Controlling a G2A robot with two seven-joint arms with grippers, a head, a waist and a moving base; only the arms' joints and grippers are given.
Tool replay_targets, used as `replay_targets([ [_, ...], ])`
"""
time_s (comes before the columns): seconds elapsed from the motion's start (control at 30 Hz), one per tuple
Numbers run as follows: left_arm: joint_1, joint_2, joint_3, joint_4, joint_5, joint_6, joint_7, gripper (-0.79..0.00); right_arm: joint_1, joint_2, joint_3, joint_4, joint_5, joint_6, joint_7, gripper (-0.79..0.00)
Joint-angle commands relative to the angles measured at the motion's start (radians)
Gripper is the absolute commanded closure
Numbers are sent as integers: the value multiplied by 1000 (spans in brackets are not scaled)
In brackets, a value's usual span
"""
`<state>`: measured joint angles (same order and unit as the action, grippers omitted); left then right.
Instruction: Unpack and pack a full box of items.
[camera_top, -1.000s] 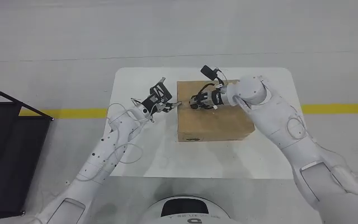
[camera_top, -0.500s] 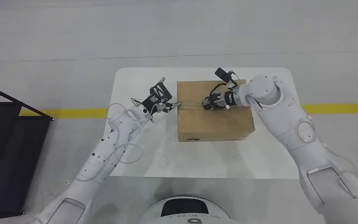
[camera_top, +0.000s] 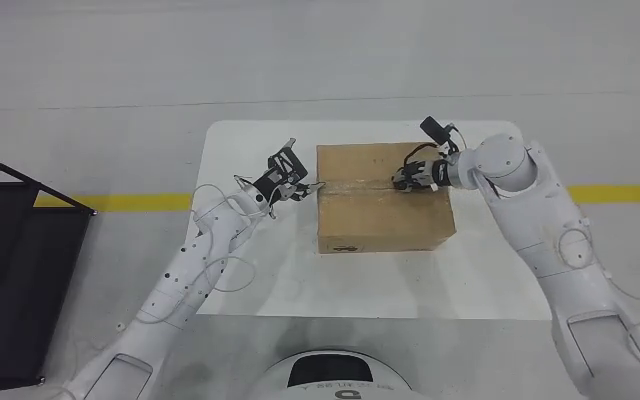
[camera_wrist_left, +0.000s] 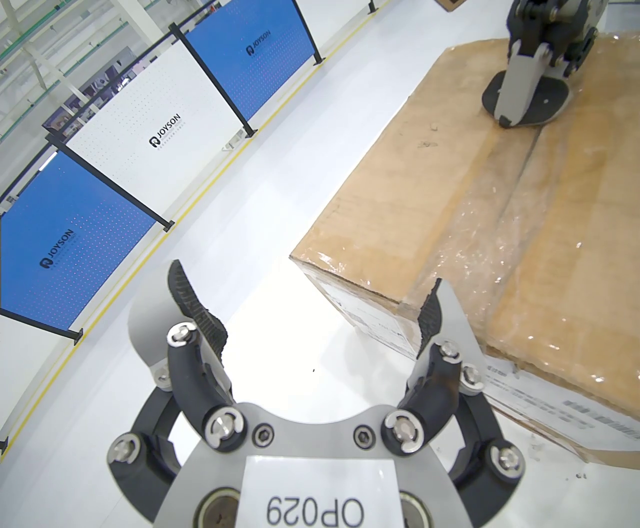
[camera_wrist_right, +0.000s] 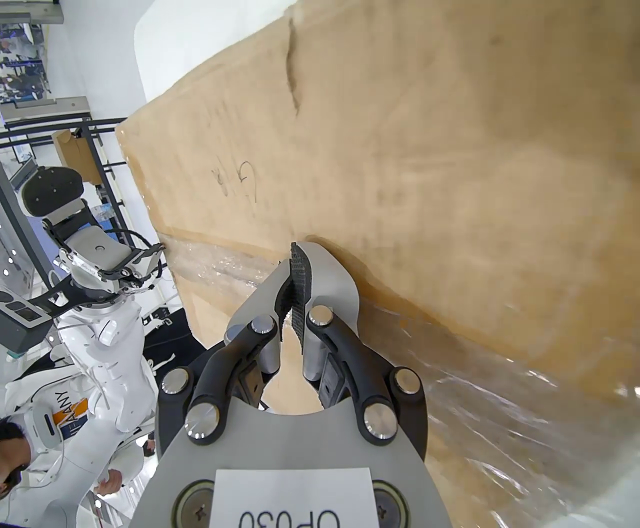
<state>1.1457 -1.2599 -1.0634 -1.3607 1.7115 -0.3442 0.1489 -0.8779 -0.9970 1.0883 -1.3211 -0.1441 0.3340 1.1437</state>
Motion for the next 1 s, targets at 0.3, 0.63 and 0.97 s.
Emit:
replay_targets([
  [0.3,0,0,0,0,0,0,0,-785,-68,39,108,-83,-54,36,20,0],
  [0.63,0,0,0,0,0,0,0,-785,-157,74,226,-141,-82,57,32,0],
  [0.97,0,0,0,0,0,0,0,-785,-234,99,351,-132,-39,37,21,0],
])
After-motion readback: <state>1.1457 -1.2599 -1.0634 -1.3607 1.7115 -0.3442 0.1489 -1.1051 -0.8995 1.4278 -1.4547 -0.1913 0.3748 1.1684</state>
